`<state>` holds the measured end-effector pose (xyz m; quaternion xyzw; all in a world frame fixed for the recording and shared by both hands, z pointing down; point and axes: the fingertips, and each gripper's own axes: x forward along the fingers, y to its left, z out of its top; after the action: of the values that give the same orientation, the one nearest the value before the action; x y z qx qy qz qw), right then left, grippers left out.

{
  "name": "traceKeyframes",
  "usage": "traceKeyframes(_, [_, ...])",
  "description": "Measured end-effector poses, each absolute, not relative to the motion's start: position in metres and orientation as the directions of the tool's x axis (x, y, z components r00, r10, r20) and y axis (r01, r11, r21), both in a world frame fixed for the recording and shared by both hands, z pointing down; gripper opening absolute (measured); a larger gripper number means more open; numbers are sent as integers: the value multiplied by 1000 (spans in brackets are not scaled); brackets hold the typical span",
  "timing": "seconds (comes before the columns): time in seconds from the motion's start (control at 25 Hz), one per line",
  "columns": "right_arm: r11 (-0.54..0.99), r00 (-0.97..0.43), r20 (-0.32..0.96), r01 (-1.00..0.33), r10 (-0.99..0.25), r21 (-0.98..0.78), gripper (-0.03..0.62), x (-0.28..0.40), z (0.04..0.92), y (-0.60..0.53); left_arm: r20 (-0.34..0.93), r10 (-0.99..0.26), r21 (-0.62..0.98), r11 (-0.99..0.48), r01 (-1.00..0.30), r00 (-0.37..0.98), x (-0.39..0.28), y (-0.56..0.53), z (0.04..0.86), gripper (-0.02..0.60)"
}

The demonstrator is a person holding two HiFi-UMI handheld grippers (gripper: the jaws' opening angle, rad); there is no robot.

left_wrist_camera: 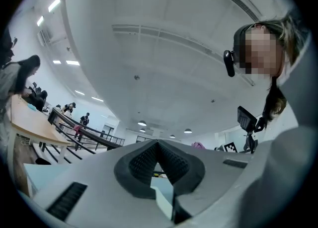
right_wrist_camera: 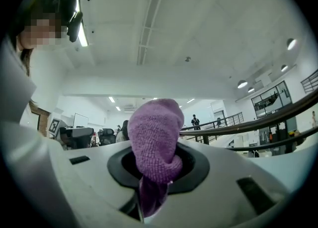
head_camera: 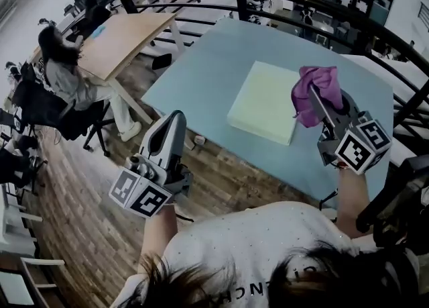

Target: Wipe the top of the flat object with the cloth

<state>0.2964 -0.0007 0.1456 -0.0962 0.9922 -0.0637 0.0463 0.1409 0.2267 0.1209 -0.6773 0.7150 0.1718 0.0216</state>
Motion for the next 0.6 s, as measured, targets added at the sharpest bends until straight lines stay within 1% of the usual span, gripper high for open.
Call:
traceKeyframes(0.16, [972, -976, -80, -194, -205, -130, 81, 256, 155, -28, -286, -957, 193, -3, -981, -53, 106, 194, 120, 0])
traceKeyframes(0.4, [962, -975, -25, -213, -220, -171, 81, 221, 165, -49, -283, -958, 231, -28, -972, -39, 70, 163, 119, 0])
traceKeyframes(0.6, [953, -967, 26, -253, -253, -168, 81, 198, 187, -67, -285, -958, 239, -97, -966, 26, 48, 134, 130, 0])
